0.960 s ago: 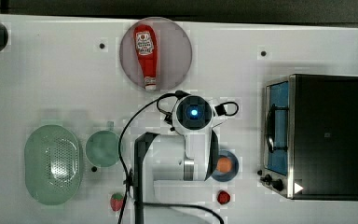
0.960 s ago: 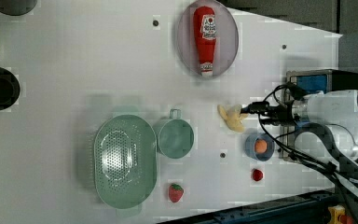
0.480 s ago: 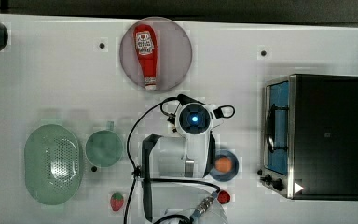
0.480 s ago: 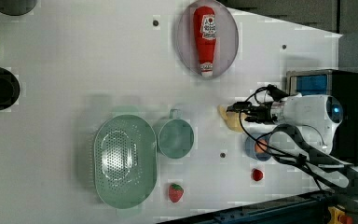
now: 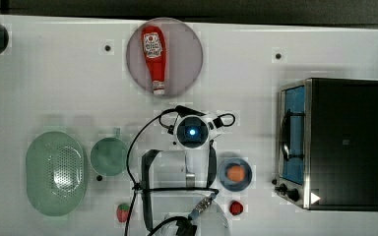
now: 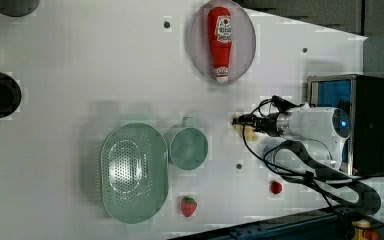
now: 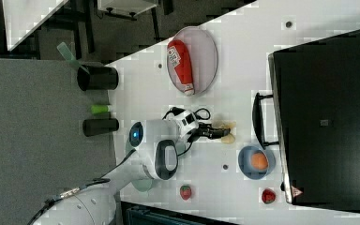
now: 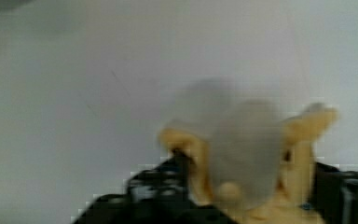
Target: Pick Banana and place it in mug.
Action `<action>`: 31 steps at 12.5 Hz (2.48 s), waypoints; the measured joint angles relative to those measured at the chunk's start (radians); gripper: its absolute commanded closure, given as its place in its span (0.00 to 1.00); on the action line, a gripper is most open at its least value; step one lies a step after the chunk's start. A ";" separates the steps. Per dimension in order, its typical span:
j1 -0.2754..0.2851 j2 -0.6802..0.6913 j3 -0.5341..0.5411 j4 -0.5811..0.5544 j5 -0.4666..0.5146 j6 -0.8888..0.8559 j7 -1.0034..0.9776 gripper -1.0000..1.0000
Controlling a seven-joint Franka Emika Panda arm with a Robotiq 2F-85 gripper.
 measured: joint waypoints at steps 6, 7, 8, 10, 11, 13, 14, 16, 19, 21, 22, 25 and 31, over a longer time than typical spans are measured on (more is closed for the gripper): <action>-0.015 -0.023 -0.018 -0.012 0.009 0.012 0.001 0.64; -0.022 -0.033 -0.012 -0.018 0.008 0.009 0.001 0.64; -0.030 -0.048 -0.002 -0.016 0.019 -0.005 -0.001 0.64; -0.028 -0.100 -0.005 -0.018 -0.004 -0.066 -0.002 0.64; -0.029 -0.137 -0.008 -0.018 -0.004 -0.112 -0.005 0.64; -0.030 -0.213 -0.014 0.025 0.040 -0.283 -0.004 0.64; -0.027 -0.274 -0.022 0.035 0.035 -0.385 -0.004 0.64; -0.020 -0.403 -0.032 0.084 0.017 -0.626 -0.005 0.64; -0.024 -0.521 -0.026 0.217 0.030 -0.789 -0.001 0.64; -0.026 -0.541 -0.007 0.324 0.069 -0.896 0.004 0.64; -0.024 -0.544 0.013 0.348 0.069 -0.907 0.021 0.64; -0.021 -0.540 0.125 0.334 0.132 -0.893 0.139 0.64; 0.046 -0.444 0.367 0.242 0.145 -0.760 0.482 0.64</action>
